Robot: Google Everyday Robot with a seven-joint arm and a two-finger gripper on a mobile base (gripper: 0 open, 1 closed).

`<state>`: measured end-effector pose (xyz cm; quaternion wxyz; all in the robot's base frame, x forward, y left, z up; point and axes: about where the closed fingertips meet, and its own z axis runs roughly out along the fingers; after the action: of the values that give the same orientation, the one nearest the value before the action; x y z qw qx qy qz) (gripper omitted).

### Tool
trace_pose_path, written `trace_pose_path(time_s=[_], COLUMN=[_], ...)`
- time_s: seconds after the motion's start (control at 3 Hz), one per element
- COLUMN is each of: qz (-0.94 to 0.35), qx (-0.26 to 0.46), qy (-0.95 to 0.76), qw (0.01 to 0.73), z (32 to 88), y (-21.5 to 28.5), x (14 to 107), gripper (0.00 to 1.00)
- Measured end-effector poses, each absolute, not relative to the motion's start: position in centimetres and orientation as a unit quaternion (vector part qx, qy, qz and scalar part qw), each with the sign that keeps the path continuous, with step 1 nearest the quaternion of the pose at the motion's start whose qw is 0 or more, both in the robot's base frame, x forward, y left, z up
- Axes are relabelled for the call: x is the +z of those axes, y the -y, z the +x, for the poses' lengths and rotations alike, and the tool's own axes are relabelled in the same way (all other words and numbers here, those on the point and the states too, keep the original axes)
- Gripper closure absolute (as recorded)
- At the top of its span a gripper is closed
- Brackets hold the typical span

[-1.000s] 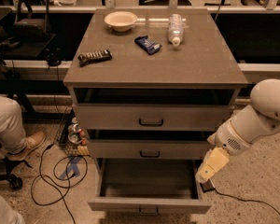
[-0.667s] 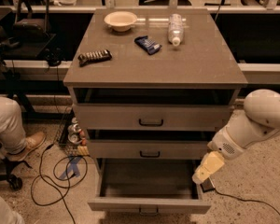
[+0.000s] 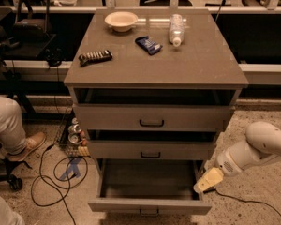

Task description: Close bottom drawer

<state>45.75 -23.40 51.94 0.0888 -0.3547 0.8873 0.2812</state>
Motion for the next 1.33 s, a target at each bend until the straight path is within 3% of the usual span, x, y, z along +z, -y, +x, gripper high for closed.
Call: trace_pose_path(time_s=[0.33, 1.0, 1.33], qz=[-0.319, -0.295, -0.235], qx=[0.323, 0.326, 0.316], qy=[-0.888, -0.897, -0.919], qw=[0.071, 0.053, 0.013], z=[44.7, 44.4, 43.0], y=[23.5, 24.0, 25.5], x=[45.4, 41.9, 34.0], gripper=[0.0, 0.0, 0.01])
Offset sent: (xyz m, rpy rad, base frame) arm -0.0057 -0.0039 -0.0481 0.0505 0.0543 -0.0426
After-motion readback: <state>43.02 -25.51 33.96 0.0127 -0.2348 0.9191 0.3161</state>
